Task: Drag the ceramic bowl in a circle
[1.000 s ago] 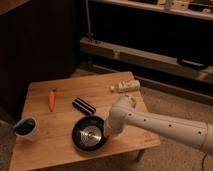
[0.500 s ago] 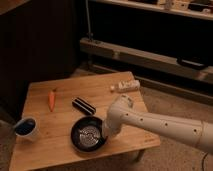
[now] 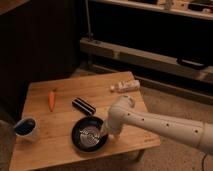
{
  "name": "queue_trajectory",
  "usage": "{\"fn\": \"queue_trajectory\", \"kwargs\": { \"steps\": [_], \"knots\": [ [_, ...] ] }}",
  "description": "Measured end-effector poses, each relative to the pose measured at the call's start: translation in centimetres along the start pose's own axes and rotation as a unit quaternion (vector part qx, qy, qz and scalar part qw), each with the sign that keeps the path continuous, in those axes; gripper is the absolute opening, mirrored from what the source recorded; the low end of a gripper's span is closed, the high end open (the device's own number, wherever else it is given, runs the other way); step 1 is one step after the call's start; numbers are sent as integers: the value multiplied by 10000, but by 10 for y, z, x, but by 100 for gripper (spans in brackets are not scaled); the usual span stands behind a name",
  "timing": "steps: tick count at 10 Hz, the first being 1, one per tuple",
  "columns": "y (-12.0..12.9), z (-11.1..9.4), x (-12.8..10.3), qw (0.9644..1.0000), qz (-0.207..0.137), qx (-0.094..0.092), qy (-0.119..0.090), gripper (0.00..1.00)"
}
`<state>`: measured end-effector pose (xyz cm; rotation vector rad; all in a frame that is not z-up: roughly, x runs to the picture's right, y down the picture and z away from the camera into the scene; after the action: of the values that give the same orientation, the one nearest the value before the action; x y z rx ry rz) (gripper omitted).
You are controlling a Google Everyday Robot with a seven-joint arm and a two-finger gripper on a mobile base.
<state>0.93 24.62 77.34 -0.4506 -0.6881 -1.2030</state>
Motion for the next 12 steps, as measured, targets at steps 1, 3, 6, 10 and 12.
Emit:
{"fn": "queue_trajectory", "kwargs": {
  "steps": [1,3,6,10,12],
  "knots": [
    [-2,0,0,10000,5,15,-1,80],
    [-7,2,0,10000,19,83,-22,80],
    [-14,3,1,9993,135,323,-103,80],
    [-23,5,1,9988,180,421,-180,49],
    [-24,9,-1,9987,221,407,-223,29]
  ]
}}
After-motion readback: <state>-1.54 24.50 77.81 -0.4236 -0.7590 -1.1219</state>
